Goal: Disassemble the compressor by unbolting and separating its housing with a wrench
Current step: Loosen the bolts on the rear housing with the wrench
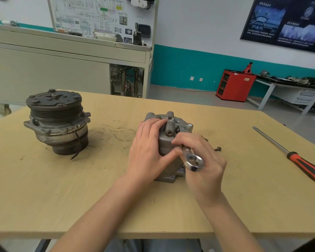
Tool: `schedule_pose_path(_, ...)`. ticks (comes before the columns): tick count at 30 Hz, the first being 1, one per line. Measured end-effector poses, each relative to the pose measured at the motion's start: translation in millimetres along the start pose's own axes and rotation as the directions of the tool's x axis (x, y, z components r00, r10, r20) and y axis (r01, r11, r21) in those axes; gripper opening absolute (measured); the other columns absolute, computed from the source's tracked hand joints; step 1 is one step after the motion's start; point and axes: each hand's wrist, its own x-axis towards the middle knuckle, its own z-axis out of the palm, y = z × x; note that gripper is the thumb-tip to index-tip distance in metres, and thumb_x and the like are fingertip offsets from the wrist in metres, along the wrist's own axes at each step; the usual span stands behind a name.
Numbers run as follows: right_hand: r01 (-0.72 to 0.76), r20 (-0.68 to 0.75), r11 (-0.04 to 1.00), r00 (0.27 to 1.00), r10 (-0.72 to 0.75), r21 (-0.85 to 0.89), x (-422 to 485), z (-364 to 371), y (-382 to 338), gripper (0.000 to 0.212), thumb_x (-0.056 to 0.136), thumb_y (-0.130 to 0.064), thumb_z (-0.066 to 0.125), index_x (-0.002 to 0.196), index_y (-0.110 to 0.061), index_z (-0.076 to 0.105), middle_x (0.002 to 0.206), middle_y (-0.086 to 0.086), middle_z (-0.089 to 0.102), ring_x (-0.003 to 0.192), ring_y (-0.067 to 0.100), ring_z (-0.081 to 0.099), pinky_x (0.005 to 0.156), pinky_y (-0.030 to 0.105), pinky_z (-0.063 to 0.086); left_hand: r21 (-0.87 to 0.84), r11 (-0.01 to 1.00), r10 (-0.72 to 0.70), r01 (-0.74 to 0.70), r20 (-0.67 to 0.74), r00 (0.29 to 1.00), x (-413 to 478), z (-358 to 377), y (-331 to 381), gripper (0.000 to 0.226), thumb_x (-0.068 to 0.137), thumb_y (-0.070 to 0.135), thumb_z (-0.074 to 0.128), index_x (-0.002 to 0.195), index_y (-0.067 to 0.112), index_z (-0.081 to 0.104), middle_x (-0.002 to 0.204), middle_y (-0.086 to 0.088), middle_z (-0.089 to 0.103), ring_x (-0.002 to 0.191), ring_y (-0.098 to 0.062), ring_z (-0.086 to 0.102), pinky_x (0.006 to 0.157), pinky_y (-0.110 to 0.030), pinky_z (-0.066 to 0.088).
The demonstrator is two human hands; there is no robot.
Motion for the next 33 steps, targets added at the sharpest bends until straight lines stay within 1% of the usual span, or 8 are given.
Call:
schedule_pose_path(6,-0.082,-0.019,0.991,0.996,0.084,0.102,-16,-5,3,0.016,0.097,-0.021,0.052,0.101,-0.009,0.061,0.097,0.000,0.064,0.092,0.013,0.064,0.085,0.022,0.048,0.007,1.000,0.004,-0.004,-0.011,1.000,0,0,0,0.072,0.074,0.053,0.053,0.127,0.004,0.053,0.125,-0.010,0.054,0.119,-0.015,0.039,0.095,-0.056,0.046)
schedule_pose_path(10,-0.255,-0.112,0.925,0.949,0.296,0.282,-20,-13,11,0.020,0.100,-0.029,0.044,0.103,-0.028,0.064,0.104,-0.006,0.067,0.079,0.017,0.065,0.073,0.024,0.050,0.035,0.999,0.019,-0.019,-0.006,1.000,0,1,-3,0.071,0.077,0.054,0.057,0.128,0.006,0.052,0.126,-0.009,0.054,0.120,-0.017,0.039,0.098,-0.056,0.043)
schedule_pose_path(14,-0.545,-0.119,0.600,0.674,0.729,0.586,-1,-34,41,0.027,0.098,-0.013,0.034,0.090,-0.014,0.060,0.084,0.002,0.071,0.063,0.018,0.064,0.056,0.021,0.047,0.041,0.999,0.015,-0.015,0.004,1.000,0,0,-3,0.071,0.076,0.055,0.057,0.129,0.006,0.052,0.127,-0.009,0.053,0.120,-0.016,0.038,0.099,-0.056,0.043)
schedule_pose_path(17,-0.739,0.180,0.237,0.437,0.881,0.631,36,-40,77,0.026,0.099,-0.009,0.033,0.087,-0.007,0.056,0.069,0.005,0.067,0.052,0.014,0.057,0.046,0.019,0.044,0.037,0.999,0.013,-0.013,0.005,1.000,0,0,-3,0.071,0.077,0.055,0.057,0.129,0.007,0.052,0.127,-0.008,0.053,0.120,-0.016,0.038,0.099,-0.055,0.043)
schedule_pose_path(20,-0.903,0.474,-0.009,0.217,0.853,0.429,76,-26,106,0.023,0.101,-0.011,0.033,0.096,-0.004,0.055,0.075,0.010,0.066,0.043,0.008,0.051,0.038,0.014,0.040,0.039,0.999,0.017,-0.017,0.004,1.000,0,0,-3,0.071,0.077,0.055,0.057,0.130,0.008,0.051,0.128,-0.007,0.052,0.121,-0.015,0.038,0.100,-0.055,0.043)
schedule_pose_path(23,-0.992,0.593,0.054,0.109,0.798,0.110,106,-1,118,0.018,0.100,-0.011,0.039,0.102,-0.003,0.055,0.065,0.008,0.066,0.038,0.005,0.047,0.033,0.012,0.036,0.047,0.998,0.036,-0.035,-0.006,0.999,0,0,-4,0.070,0.077,0.055,0.058,0.129,0.008,0.052,0.127,-0.007,0.053,0.121,-0.015,0.039,0.098,-0.056,0.045)
schedule_pose_path(28,-0.963,0.677,0.230,0.075,0.732,-0.142,128,40,111,0.020,0.101,-0.015,0.039,0.105,-0.005,0.056,0.059,0.004,0.062,0.033,0.004,0.036,0.029,0.013,0.026,0.053,0.998,0.042,-0.041,-0.021,0.999,1,2,-5,0.069,0.076,0.054,0.059,0.127,0.007,0.053,0.126,-0.009,0.054,0.121,-0.016,0.040,0.098,-0.056,0.045)
schedule_pose_path(33,-0.985,0.691,0.173,0.123,0.712,-0.003,130,40,107,0.023,0.101,-0.014,0.037,0.102,-0.003,0.057,0.059,0.004,0.057,0.033,0.004,0.033,0.029,0.013,0.025,0.047,0.999,0.026,-0.025,-0.018,1.000,0,2,-4,0.070,0.076,0.055,0.058,0.128,0.009,0.052,0.127,-0.007,0.054,0.121,-0.014,0.038,0.097,-0.056,0.045)
